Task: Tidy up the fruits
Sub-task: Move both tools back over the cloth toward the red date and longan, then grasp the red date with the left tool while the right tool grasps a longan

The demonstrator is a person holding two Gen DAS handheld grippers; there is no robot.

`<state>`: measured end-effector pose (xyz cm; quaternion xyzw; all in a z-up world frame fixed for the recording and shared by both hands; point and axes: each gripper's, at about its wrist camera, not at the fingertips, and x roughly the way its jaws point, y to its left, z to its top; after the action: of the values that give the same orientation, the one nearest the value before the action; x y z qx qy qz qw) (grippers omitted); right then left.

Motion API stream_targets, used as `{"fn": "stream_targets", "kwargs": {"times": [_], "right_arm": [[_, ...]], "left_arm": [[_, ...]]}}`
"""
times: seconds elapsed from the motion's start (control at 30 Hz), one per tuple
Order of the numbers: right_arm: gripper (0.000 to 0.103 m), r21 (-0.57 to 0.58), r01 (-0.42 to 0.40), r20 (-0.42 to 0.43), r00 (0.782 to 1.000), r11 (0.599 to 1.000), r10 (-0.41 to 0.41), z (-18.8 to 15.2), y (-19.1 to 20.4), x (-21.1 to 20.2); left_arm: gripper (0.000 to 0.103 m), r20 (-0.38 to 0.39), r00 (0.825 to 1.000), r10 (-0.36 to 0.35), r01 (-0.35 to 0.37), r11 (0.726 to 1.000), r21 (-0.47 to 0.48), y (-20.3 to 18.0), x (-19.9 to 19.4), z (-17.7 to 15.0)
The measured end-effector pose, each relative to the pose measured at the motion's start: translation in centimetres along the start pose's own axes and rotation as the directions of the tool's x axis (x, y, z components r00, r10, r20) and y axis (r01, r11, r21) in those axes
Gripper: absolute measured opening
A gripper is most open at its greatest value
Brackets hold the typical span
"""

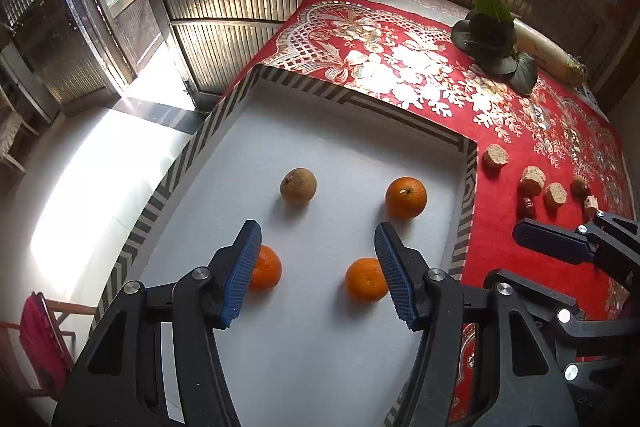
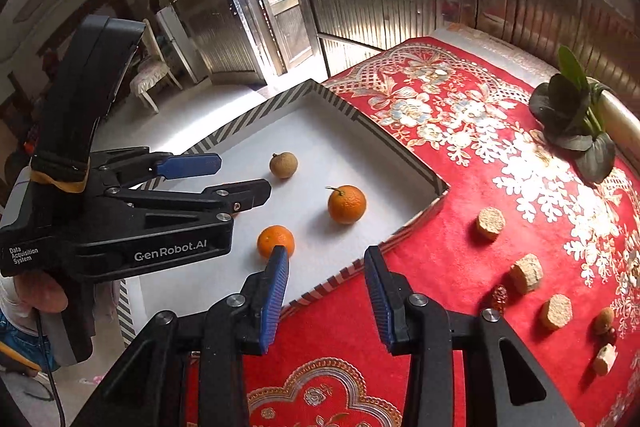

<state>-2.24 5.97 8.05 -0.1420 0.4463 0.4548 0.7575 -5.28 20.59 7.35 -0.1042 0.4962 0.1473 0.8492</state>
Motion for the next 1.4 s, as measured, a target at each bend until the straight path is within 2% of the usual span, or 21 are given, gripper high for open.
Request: {"fn": "stream_targets", "kwargs": {"times": [0.17, 0.4, 0.73, 0.87, 1.13, 1.27, 1.4], "right_arm": [[0.038, 0.08, 0.052, 0.01, 0.999, 0.995, -0.053, -1.5, -3.2, -1.5], [0.038, 0.202, 0.135, -0.02, 0.991, 0.97, -0.134, -5.9, -7.8, -3.5], [0.038, 0.33, 0.221, -0.03, 0.974, 0.918, -0.224, -10.5, -11.9, -7.0], [0.038, 0.378, 0.271, -0.03, 0.959, 0.885, -0.281, -12.4, -13.7, -9.0], [0.041, 0.435, 0.372, -0.084, 0.923, 0.82, -0.374, -16.5, -17.4, -11.2], [0.042, 0.441, 0.374, -0.096, 0.924, 0.816, -0.371, -17.1, -18.6, -10.8], [0.042, 0.444, 0.353, -0.098, 0.933, 0.824, -0.347, -17.0, -19.5, -9.5]], "left_arm": [[0.059, 0.005, 0.999, -0.052, 0.052, 0.998, 0.045, -2.4, -0.3, 0.3], [0.059, -0.028, 0.992, -0.119, 0.122, 0.985, 0.125, -6.5, 0.2, 0.2], [0.059, -0.101, 0.97, -0.221, 0.239, 0.939, 0.248, -13.8, 2.1, -0.2], [0.059, -0.136, 0.963, -0.234, 0.263, 0.93, 0.257, -15.9, 3.3, -0.1], [0.059, -0.165, 0.956, -0.241, 0.28, 0.918, 0.28, -18.1, 4.6, -0.1], [0.059, -0.172, 0.955, -0.242, 0.283, 0.918, 0.279, -18.4, 5.0, 0.1], [0.059, -0.187, 0.951, -0.244, 0.288, 0.92, 0.265, -18.4, 5.7, 0.4]]}}
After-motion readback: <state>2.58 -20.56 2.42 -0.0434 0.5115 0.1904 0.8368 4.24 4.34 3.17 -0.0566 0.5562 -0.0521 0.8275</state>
